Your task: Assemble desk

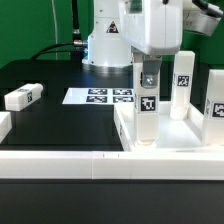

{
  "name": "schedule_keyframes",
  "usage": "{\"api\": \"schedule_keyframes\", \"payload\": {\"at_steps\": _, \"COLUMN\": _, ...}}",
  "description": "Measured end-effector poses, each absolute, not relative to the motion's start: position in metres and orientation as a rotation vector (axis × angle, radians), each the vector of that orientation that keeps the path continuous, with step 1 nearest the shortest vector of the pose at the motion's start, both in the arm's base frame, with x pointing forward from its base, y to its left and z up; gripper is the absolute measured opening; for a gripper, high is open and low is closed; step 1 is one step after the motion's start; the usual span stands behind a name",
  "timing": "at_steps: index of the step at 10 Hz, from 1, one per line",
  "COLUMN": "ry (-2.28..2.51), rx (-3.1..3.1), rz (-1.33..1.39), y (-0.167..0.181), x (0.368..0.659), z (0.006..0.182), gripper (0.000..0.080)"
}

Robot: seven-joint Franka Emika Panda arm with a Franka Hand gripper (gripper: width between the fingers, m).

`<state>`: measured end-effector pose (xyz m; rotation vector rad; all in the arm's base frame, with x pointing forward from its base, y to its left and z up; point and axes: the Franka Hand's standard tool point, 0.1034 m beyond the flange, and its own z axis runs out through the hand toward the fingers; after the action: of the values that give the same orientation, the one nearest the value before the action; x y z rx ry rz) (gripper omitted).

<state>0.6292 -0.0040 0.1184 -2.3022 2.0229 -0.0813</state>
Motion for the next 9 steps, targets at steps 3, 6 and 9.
{"api": "schedule_keyframes", "payload": {"at_steps": 3, "ry": 1.619, "rx": -2.613, "rz": -0.108, "y": -0.0065, "x": 0.6302, "z": 0.1189, "gripper": 0.0639}}
{"api": "schedule_keyframes", "payload": {"at_steps": 6, "ry": 1.350, "rx": -2.769, "rz": -0.122, "y": -0.0067, "x": 0.6306, "z": 0.1188, "gripper": 0.0649}}
{"api": "schedule_keyframes", "payload": {"at_steps": 9, "ry": 0.975, "rx": -2.947, "rz": -0.134, "y": -0.0033, "x": 0.6302, "z": 0.1182, "gripper": 0.0649}}
